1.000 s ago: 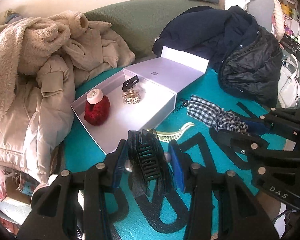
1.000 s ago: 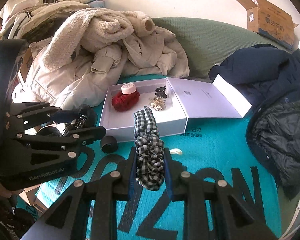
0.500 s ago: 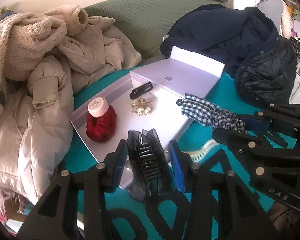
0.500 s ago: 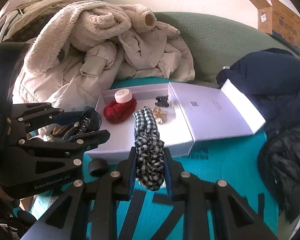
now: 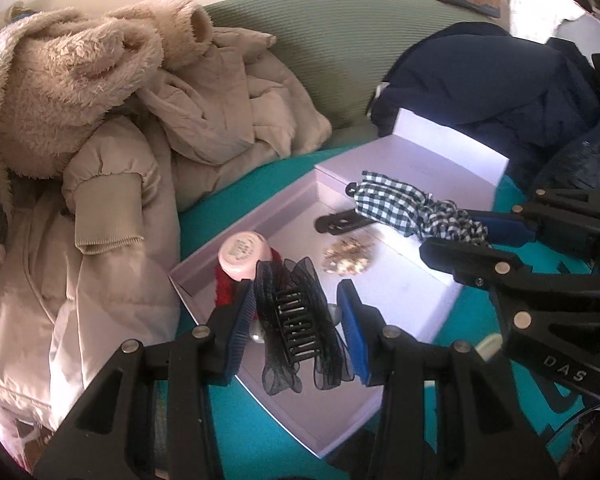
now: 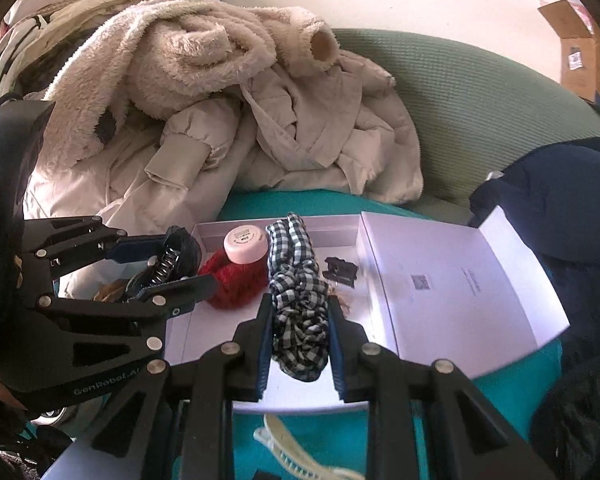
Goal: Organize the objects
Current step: 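Carry the black claw clip into the box with the left tool while the right tool carries the gingham scrunchie, then open both tools to release the claw clip and gingham scrunchie in the box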
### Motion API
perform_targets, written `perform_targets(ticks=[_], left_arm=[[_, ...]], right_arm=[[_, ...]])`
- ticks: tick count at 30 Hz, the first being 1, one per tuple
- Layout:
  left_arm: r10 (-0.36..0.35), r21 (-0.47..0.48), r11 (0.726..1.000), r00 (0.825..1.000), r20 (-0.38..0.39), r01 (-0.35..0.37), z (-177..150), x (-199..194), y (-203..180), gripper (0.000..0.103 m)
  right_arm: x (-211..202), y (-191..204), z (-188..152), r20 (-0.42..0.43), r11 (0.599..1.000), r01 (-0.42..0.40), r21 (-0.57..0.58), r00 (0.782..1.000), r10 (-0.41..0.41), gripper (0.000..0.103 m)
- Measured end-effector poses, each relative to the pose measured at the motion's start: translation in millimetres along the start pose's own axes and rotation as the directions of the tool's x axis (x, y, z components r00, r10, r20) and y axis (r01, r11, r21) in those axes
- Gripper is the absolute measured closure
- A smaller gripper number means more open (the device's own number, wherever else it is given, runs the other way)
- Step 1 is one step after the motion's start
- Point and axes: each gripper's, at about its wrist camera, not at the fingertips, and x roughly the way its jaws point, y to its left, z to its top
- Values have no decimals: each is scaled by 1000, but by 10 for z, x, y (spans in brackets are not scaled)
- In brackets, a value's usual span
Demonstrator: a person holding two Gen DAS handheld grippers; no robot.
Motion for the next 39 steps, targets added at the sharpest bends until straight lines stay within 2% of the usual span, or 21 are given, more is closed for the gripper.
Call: perform_targets(ticks=[8, 22, 39], left_arm=[[-3, -28, 1000, 999, -34, 2, 27, 413, 145, 62], [-31, 5, 999, 992, -124, 32, -121, 874, -48, 62], [-37, -1, 999, 970, -239, 38, -256, 1182, -100, 62]], right_arm=[[370, -97, 10, -48, 1000, -14, 17, 999, 15, 79], [773, -205, -237, -155, 999, -15, 30, 988, 19, 79], [900, -210, -363, -205, 1000, -11, 18, 979, 14, 79]])
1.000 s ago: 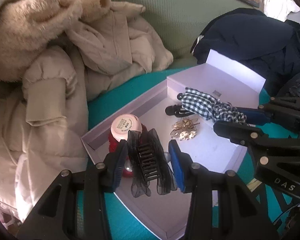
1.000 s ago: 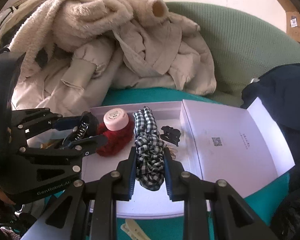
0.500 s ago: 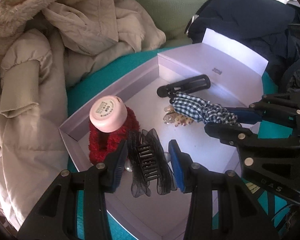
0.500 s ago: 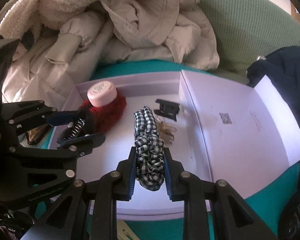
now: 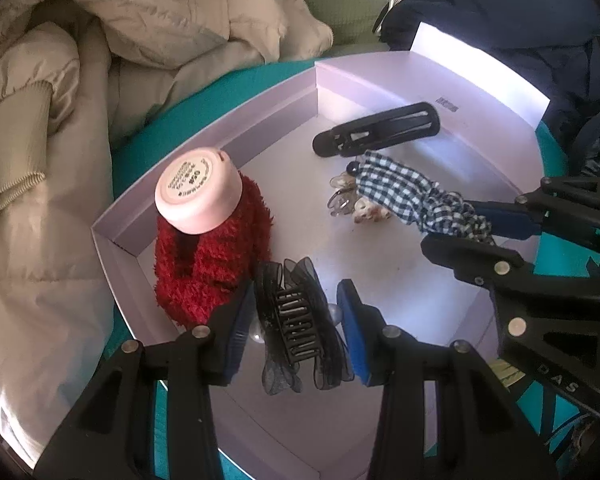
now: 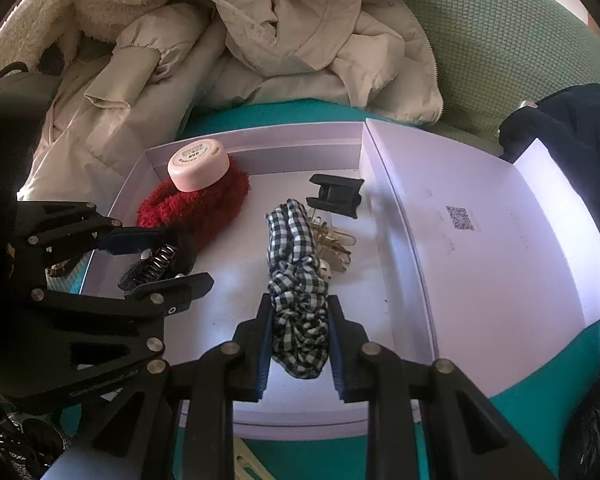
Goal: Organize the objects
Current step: 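Open both tools to release the claw clip and gingham scrunchie in the box, then withdraw both tools up and out of the box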
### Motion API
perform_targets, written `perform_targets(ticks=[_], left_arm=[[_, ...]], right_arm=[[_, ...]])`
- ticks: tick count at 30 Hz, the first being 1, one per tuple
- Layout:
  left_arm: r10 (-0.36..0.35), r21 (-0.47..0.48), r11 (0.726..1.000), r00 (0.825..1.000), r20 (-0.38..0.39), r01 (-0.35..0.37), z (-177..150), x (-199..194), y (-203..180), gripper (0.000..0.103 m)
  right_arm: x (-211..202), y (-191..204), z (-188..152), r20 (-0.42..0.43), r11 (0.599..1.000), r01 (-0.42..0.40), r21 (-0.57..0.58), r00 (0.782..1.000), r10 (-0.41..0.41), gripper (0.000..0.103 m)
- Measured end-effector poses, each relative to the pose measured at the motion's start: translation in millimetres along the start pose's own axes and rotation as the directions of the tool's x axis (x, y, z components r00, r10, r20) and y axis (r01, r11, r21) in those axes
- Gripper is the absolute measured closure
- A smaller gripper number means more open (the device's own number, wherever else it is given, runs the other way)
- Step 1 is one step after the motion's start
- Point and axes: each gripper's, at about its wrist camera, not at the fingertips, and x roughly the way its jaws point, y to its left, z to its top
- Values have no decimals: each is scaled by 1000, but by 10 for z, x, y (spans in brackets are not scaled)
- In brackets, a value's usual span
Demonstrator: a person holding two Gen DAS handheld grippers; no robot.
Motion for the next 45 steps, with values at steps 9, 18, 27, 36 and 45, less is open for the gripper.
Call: perform_targets(ticks=[9, 18, 27, 36, 45], left_arm=[[21, -15, 1000, 999, -30, -22, 8, 126, -4, 62], [47, -7, 999, 998, -42, -47, 16, 173, -33, 62], [77, -5, 997, 997, -23, -77, 11, 53, -50, 47], [113, -33, 993, 994, 7, -113, -36, -230, -9, 42], [117, -84, 990, 992, 41, -113, -94, -633, -4, 42]], right_arm=[[99, -19, -47, -32, 1000, -2, 0, 999, 2, 79], [183, -38, -91, -65, 1000, 0, -1, 998, 0, 77], [159, -57, -98, -78, 1000, 3, 5, 997, -2, 69], [-21, -16, -49, -39, 1000, -12, -10, 999, 11, 59], [-484, 82, 4, 36, 998, -25, -51, 999, 27, 59]])
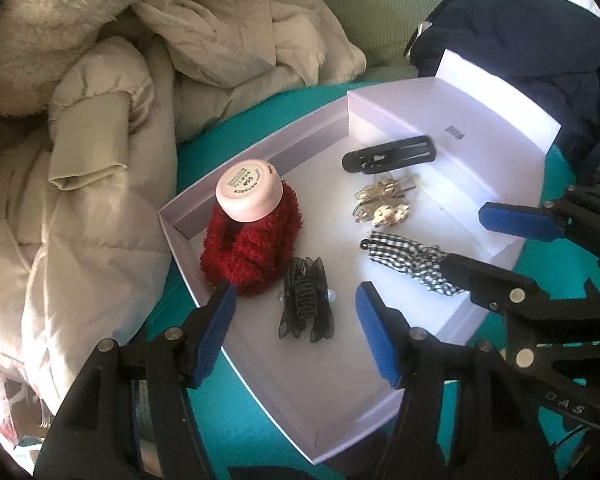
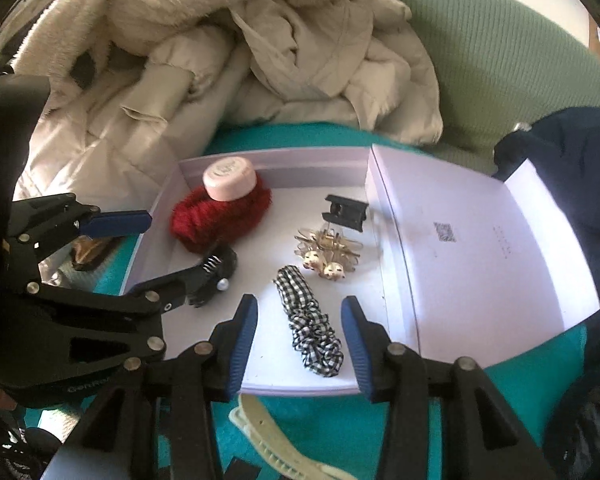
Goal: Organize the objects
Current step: 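Withdraw both tools up and out of the box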
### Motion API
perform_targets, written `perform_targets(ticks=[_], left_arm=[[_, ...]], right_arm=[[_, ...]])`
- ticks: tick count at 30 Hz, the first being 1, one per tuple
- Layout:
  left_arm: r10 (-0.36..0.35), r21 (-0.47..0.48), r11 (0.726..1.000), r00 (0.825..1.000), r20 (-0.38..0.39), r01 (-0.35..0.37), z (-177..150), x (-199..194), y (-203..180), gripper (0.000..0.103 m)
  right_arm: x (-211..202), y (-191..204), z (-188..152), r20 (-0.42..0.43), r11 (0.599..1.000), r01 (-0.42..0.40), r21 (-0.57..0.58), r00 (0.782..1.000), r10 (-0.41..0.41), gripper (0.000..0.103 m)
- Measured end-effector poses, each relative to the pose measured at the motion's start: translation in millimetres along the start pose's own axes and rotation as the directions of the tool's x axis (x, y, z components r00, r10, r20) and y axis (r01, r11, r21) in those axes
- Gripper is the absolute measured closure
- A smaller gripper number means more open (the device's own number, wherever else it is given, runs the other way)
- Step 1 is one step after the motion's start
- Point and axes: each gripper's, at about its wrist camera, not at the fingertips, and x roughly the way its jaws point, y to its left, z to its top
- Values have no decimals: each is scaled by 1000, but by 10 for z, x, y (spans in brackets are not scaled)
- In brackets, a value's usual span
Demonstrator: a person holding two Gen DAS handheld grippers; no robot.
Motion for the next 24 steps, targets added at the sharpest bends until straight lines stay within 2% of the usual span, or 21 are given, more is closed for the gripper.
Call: perform_targets(ticks=[8, 24], left_arm=[[15, -41, 999, 999, 48, -13, -81, -488, -1, 42], [64, -140, 989, 986, 154, -42, -625, -1847, -131, 42]], right_arm=[[-458, 47, -33, 38, 999, 28, -35, 999, -27, 59], [-1531, 364, -365, 118, 995, 34, -94, 993, -23, 59]])
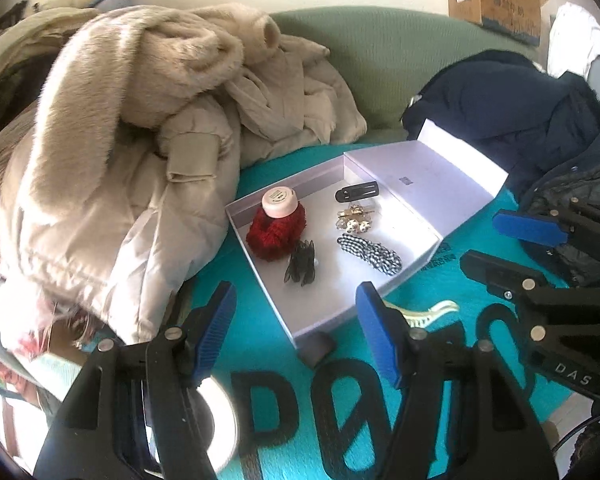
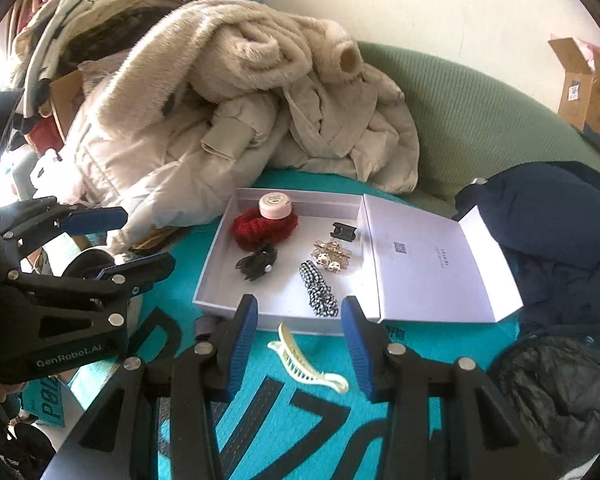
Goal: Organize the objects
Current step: 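Withdraw both tools up and out of the box, then move both tools toward the cream claw clip and black round pad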
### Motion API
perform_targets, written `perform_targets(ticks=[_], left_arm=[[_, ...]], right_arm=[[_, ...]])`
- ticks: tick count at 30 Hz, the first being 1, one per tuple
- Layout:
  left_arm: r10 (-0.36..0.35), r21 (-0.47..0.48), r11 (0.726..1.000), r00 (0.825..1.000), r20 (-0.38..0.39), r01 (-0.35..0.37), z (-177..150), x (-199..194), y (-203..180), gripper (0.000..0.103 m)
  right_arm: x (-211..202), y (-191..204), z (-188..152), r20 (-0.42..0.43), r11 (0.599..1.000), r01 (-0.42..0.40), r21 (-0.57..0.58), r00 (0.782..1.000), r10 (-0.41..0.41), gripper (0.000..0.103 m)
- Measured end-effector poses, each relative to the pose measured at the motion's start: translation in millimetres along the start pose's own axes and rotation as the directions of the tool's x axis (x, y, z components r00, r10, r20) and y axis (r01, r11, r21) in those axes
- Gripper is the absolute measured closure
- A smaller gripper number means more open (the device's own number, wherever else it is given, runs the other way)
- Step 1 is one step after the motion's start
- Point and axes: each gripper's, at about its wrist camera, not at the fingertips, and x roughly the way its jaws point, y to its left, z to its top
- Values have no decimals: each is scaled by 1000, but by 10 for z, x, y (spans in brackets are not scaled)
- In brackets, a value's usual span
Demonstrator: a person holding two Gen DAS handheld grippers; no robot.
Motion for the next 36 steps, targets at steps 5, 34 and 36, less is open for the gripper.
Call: perform_targets(ticks=[5, 34, 36], left_arm=[[8, -32, 999, 1000, 20, -7, -215, -433, 12, 42], [1, -56, 998, 1000, 25, 0, -988, -576, 70, 42], [6, -56, 998, 1000, 26, -5, -970, -477, 82, 42]], right_arm=[[-423, 169, -108, 29, 1000, -22, -17, 999, 22, 59], [-505, 387, -1094, -11, 998, 21, 59, 1000, -20, 58], [-405, 313, -1122, -18, 997, 18, 81, 1000, -17, 58]])
